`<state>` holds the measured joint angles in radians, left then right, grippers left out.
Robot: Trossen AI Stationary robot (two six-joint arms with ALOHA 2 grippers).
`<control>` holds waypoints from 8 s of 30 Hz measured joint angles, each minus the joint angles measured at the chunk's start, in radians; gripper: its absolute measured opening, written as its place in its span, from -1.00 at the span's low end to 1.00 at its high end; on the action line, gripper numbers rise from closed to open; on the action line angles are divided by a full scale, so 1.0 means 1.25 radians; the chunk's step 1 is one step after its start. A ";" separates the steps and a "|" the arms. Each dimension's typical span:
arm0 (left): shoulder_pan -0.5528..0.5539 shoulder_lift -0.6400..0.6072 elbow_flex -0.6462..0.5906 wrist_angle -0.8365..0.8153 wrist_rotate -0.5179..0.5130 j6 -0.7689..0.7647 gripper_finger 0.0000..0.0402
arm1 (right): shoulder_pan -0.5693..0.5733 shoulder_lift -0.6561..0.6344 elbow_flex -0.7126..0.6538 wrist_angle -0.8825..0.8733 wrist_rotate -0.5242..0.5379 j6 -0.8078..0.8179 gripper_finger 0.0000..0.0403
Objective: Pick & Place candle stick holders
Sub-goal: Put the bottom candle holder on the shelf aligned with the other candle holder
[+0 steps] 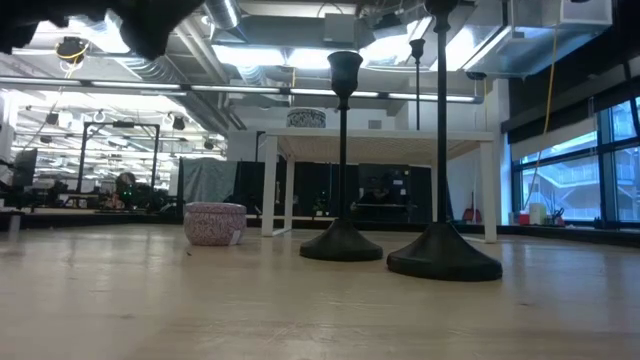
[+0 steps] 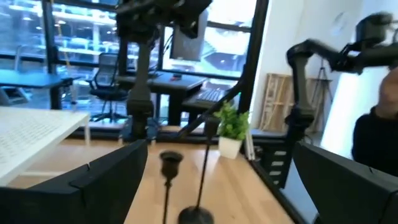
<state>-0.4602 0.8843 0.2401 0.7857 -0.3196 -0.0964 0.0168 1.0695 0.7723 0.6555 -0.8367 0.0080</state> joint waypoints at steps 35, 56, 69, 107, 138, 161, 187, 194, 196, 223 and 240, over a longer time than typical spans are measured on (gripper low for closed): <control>0.125 0.142 -0.014 0.167 -0.041 0.101 0.99 | -0.147 -0.154 0.000 -0.475 0.425 -0.001 -0.04; 0.390 0.149 0.123 0.337 0.504 0.087 0.99 | -0.148 -0.152 -0.057 -0.459 0.553 0.061 -0.04; 0.389 0.148 0.181 0.221 0.502 0.002 0.99 | -0.138 -0.377 -0.197 -0.519 0.808 0.217 -0.04; 0.480 0.148 0.180 -0.087 0.739 0.046 0.99 | -0.027 -0.204 -0.197 -0.570 0.435 0.164 -0.04; 0.462 0.148 0.195 -0.044 0.735 0.010 0.99 | 0.217 0.146 -0.197 -0.334 0.534 0.276 -0.04; 0.462 0.148 0.195 -0.027 0.735 0.010 0.99 | 0.249 0.223 -0.197 -0.202 0.585 0.244 -0.04; 0.462 0.148 0.195 -0.020 0.735 0.010 0.99 | 0.288 0.388 -0.194 -0.021 0.648 0.238 -0.04; 0.462 0.148 0.195 -0.021 0.735 0.010 0.99 | 0.309 0.444 -0.151 -0.015 0.648 0.234 -0.04; 0.462 0.148 0.195 -0.021 0.735 0.010 0.99 | 0.314 0.457 -0.140 -0.017 0.648 0.232 -0.04; 0.462 0.148 0.195 -0.021 0.735 0.010 0.99 | 0.317 0.423 -0.126 -0.044 0.700 0.256 -0.93; 0.462 0.148 0.195 -0.001 0.646 -0.020 0.99 | 0.351 0.171 -0.026 -0.124 0.801 0.192 -0.94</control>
<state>0.1175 1.0698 0.4839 0.7842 0.4882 -0.1216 0.4561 1.2837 0.7399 0.5010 0.1643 0.2483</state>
